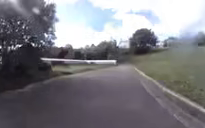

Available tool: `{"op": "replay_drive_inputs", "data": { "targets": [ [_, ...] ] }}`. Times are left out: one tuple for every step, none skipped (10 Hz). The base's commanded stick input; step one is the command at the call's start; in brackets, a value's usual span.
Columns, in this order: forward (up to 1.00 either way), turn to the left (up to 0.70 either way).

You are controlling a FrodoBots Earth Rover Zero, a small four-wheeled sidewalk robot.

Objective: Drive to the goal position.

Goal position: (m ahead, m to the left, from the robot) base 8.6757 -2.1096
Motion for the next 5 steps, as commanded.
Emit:
{"op": "replay_drive_inputs", "data": {
  "targets": [
    [1.00,-0.09],
    [1.00,-0.04],
    [1.00,-0.04],
    [1.00,-0.04],
    [1.00,-0.04]
  ]
}}
